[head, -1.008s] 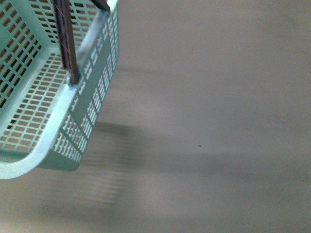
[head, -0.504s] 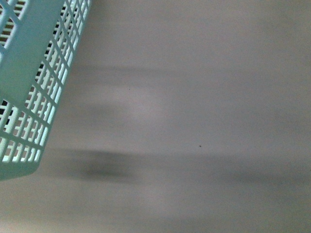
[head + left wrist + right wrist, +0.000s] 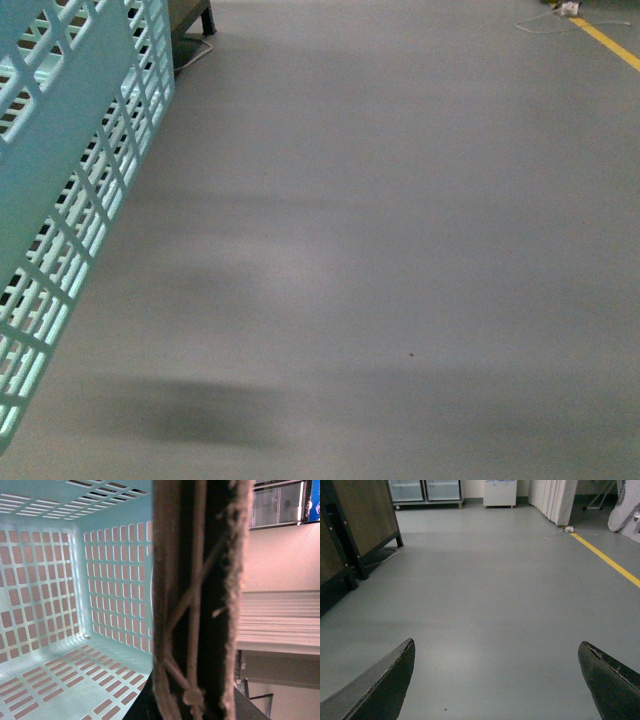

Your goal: Pick lemon and mango into basket

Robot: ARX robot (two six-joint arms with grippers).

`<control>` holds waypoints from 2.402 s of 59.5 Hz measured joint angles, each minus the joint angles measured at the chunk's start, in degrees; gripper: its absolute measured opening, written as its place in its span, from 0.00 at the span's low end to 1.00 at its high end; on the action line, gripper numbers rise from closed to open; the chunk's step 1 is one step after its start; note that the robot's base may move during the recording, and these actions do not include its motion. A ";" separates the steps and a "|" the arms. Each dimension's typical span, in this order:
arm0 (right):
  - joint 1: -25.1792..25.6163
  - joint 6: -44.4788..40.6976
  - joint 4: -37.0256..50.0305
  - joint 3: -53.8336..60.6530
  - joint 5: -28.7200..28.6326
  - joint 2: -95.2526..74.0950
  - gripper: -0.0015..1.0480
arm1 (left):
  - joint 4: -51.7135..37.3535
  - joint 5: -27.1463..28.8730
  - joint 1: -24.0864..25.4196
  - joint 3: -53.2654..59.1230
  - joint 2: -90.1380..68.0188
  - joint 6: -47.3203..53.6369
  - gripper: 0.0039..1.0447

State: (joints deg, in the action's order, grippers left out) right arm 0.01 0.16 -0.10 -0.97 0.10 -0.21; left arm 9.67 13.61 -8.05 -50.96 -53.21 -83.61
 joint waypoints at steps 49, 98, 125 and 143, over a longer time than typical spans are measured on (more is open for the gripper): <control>0.00 0.02 0.00 -0.02 -0.09 0.00 0.92 | 0.09 0.00 0.00 0.00 -0.04 0.02 0.04; 0.00 0.00 0.00 -0.02 -0.11 0.00 0.92 | 0.09 0.02 0.00 0.00 -0.04 0.02 0.04; 0.00 0.02 0.00 -0.02 -0.07 0.00 0.92 | 0.09 0.00 0.00 0.00 -0.04 0.02 0.04; 0.00 0.00 0.02 -0.02 -0.04 0.00 0.92 | 0.09 0.00 0.00 -0.02 -0.04 0.02 0.04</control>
State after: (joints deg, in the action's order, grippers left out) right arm 0.01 0.16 -0.08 -0.99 0.05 -0.21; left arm 9.76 13.61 -8.05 -50.98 -53.25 -83.59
